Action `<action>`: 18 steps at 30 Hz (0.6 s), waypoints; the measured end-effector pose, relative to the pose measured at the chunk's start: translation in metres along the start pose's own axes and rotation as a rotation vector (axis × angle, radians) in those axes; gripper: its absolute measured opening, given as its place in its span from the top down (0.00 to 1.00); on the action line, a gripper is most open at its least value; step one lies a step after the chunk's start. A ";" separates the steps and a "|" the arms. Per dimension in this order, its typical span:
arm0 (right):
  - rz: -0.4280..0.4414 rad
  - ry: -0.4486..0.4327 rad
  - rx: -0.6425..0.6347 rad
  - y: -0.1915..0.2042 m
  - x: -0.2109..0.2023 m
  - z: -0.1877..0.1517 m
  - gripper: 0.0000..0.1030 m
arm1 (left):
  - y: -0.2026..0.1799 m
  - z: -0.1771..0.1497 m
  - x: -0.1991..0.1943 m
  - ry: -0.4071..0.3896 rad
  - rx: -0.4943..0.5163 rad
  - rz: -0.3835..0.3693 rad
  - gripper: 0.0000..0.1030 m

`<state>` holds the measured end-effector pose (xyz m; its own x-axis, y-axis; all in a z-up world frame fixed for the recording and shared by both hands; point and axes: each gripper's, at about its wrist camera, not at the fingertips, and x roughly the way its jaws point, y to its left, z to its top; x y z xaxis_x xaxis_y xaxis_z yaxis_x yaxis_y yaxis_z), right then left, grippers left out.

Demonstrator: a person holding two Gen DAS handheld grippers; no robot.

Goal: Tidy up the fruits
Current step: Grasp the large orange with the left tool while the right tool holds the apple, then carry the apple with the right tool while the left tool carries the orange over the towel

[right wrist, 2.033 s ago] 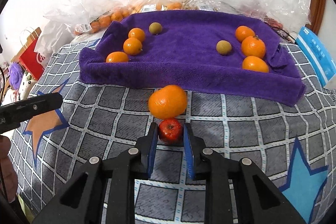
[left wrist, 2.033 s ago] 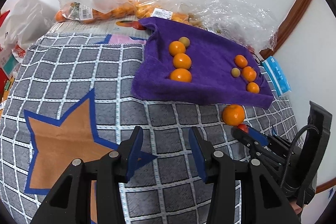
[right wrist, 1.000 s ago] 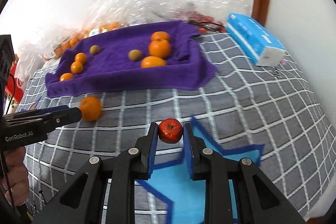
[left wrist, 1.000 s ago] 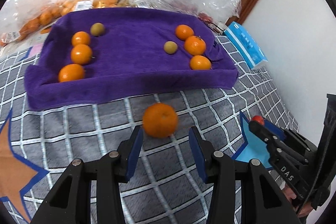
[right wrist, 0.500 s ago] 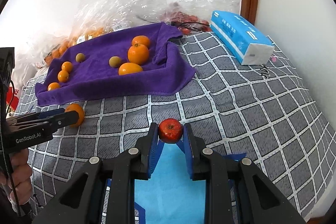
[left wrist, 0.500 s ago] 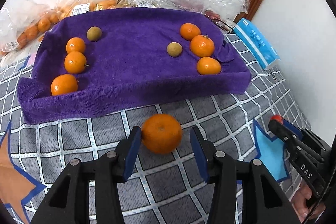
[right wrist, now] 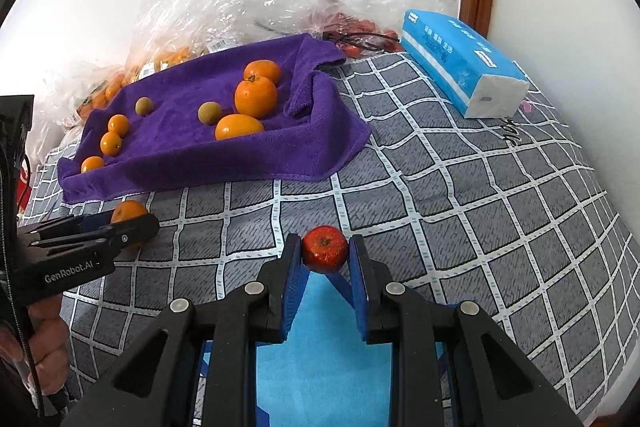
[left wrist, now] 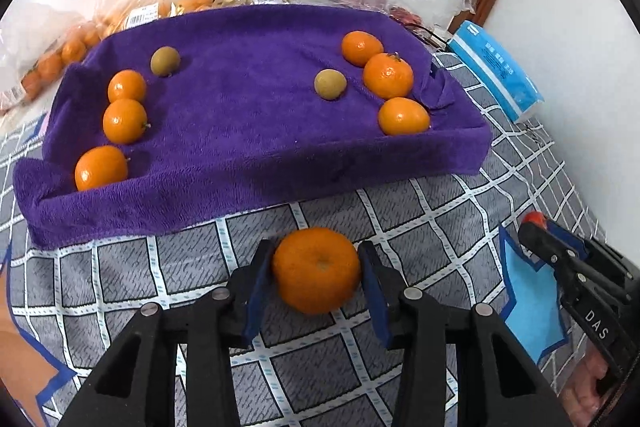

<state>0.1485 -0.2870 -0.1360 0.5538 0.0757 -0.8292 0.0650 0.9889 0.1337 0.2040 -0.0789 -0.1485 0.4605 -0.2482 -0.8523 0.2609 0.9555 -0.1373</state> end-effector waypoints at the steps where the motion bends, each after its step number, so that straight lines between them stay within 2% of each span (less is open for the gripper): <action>1: 0.000 0.002 -0.002 0.001 0.001 0.000 0.77 | 0.000 0.000 0.000 -0.002 0.004 0.001 0.61; 11: 0.010 -0.012 -0.016 0.009 -0.004 0.001 0.77 | 0.007 -0.002 -0.008 0.010 -0.031 -0.017 0.62; 18: 0.023 -0.047 -0.029 0.019 -0.021 0.005 0.77 | 0.014 -0.006 -0.029 -0.020 -0.047 -0.005 0.62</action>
<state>0.1420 -0.2706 -0.1137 0.5931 0.0934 -0.7997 0.0275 0.9903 0.1361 0.1891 -0.0570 -0.1292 0.4765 -0.2555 -0.8412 0.2234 0.9606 -0.1652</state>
